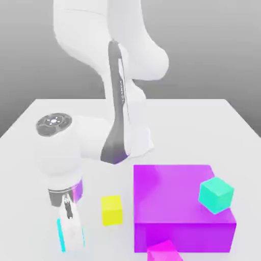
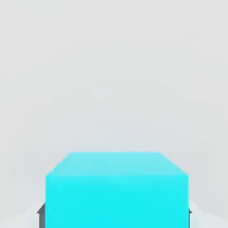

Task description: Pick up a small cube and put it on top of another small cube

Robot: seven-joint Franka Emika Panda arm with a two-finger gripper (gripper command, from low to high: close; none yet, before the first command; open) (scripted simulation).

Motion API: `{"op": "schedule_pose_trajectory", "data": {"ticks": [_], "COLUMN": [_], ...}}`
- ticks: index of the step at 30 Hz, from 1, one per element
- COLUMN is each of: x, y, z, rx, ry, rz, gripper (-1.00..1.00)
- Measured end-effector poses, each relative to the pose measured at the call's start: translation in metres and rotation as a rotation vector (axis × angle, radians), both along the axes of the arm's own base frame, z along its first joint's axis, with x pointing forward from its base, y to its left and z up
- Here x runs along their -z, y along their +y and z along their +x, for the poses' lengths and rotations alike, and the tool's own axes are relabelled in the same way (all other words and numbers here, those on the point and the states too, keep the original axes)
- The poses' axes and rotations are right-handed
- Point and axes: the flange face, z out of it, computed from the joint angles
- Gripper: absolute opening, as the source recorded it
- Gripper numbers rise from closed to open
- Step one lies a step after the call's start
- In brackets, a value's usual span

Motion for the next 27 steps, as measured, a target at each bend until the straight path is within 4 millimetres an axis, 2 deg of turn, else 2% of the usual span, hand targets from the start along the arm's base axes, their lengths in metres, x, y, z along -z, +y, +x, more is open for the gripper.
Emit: {"op": "schedule_pose_trajectory", "data": {"ticks": [3, 4, 6, 7, 9, 11, 14, 15, 16, 19, 20, 25, 26, 27], "x": [-0.034, -0.048, -0.076, -0.089, -0.118, -0.145, -0.181, -0.184, -0.179, -0.145, -0.135, -0.135, -0.130, -0.135], "y": [0.002, 0.017, 0.064, 0.095, 0.171, 0.239, 0.311, 0.327, 0.335, 0.343, 0.344, 0.344, 0.344, 0.344], "z": [0.000, 0.006, 0.021, 0.027, 0.030, 0.021, -0.005, -0.013, -0.017, -0.021, -0.022, -0.022, -0.022, -0.022], "rx": [-0.002, -0.006, -0.018, -0.039, -0.091, -0.125, -0.123, -0.124, -0.124, -0.126, -0.127, -0.127, -0.127, -0.126], "ry": [0.001, -0.001, -0.006, -0.008, -0.010, -0.009, -0.003, 0.000, 0.000, 0.001, 0.001, 0.001, 0.002, 0.003], "rz": [-0.001, -0.001, 0.000, 0.001, 0.003, 0.005, 0.004, 0.001, -0.002, -0.004, -0.002, -0.002, -0.002, -0.003], "gripper": [-1.00, -1.00, -1.00, -1.00, -1.00, -1.00, -1.00, -1.00, -1.00, -1.00, 1.00, 1.00, 1.00, 1.00]}}
